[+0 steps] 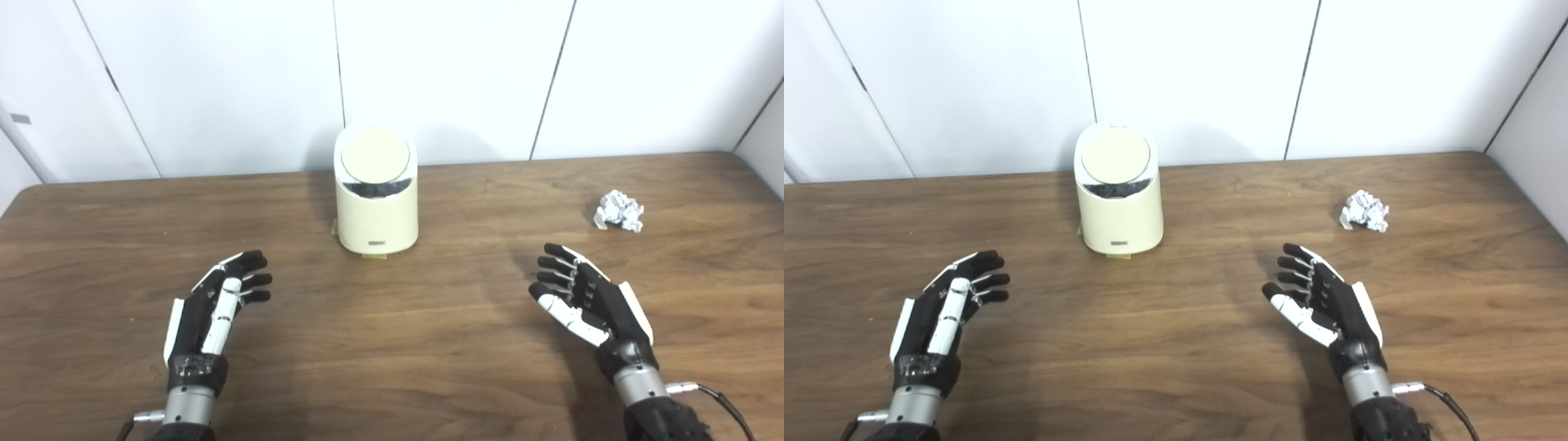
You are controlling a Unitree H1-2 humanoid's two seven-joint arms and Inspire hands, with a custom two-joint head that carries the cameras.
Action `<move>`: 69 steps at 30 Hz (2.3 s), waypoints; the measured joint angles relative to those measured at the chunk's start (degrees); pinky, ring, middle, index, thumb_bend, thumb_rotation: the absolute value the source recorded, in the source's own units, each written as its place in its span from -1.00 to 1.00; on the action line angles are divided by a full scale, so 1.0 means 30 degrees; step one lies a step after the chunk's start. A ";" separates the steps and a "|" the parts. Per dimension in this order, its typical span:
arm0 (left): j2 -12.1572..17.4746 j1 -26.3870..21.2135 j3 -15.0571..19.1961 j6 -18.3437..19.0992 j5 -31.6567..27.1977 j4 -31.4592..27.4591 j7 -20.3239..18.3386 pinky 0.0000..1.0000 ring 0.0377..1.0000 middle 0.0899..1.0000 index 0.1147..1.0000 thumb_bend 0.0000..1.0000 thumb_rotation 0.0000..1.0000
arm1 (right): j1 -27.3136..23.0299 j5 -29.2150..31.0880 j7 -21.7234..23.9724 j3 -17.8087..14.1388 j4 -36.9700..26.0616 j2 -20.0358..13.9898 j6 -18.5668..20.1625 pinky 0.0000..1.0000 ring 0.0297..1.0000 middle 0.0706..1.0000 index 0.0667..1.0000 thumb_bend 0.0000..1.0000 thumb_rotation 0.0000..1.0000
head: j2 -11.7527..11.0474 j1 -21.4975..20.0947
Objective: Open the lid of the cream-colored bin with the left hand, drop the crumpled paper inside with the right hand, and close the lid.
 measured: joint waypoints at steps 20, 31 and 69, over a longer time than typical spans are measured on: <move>0.0004 -0.0011 0.0012 -0.0071 -0.0007 0.0060 -0.0019 0.23 0.37 0.46 0.44 -0.11 0.29 | -0.0009 0.0094 -0.0004 -0.0011 0.0049 0.0003 -0.0017 0.33 0.51 0.56 0.61 -0.23 -0.36 | -0.0176 0.0030; 0.0004 -0.0436 0.0039 0.1559 0.1024 -0.1092 0.0633 0.58 0.61 0.69 0.72 0.40 -0.14 | -0.0305 -0.0076 -0.0364 0.0008 0.1032 0.0018 -0.0991 0.28 0.49 0.54 0.60 -0.21 -0.29 | -0.0849 0.0028; -0.2637 -1.3480 0.0801 0.7087 1.1554 0.3163 -0.2645 0.71 1.00 1.00 1.00 0.89 -0.47 | -0.0865 -0.0032 -0.0711 -0.0066 0.2521 0.0005 -0.2523 0.32 0.51 0.55 0.61 -0.22 -0.33 | -0.1787 0.0586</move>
